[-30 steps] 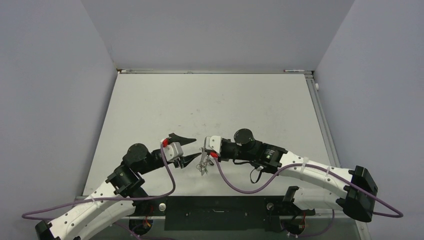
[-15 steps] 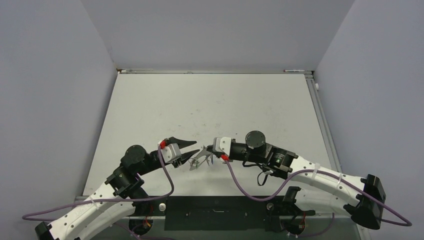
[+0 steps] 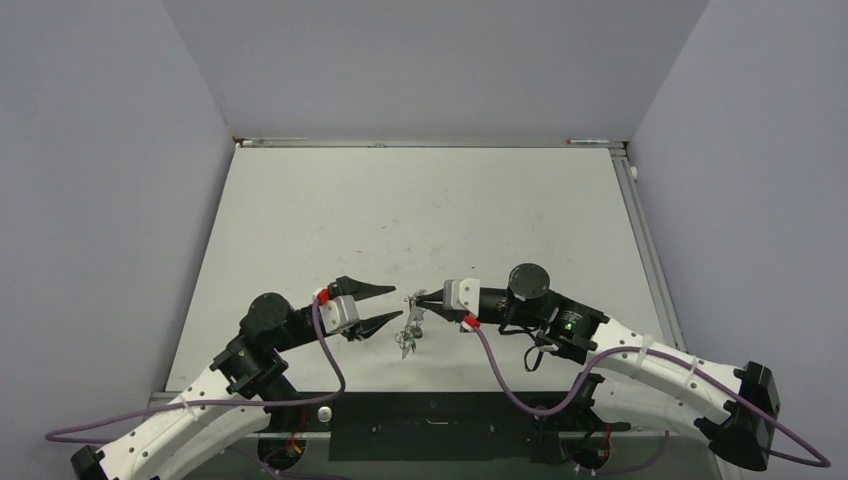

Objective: Put the keys on the keyring

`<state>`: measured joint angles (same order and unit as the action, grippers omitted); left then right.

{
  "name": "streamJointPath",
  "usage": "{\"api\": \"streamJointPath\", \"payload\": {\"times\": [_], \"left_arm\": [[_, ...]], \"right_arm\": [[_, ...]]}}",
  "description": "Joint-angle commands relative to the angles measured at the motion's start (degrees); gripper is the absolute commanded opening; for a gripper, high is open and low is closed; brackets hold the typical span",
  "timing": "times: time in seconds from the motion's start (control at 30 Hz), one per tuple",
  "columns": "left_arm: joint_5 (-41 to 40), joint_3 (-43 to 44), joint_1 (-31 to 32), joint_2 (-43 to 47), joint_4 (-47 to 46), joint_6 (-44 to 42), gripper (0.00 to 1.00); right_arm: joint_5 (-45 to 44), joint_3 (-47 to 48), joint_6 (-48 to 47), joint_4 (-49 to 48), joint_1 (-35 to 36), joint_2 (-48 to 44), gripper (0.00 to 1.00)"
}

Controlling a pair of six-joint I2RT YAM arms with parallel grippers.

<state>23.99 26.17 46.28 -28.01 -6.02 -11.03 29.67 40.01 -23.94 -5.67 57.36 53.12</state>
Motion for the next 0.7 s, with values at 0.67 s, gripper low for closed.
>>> {"api": "streamJointPath", "payload": {"times": [0.67], "left_arm": [[11.2, -0.5, -0.4, -1.5, -5.3, 2.5, 0.22]], "right_arm": [[11.9, 3.0, 2.3, -6.7, -0.7, 2.1, 0.05]]}}
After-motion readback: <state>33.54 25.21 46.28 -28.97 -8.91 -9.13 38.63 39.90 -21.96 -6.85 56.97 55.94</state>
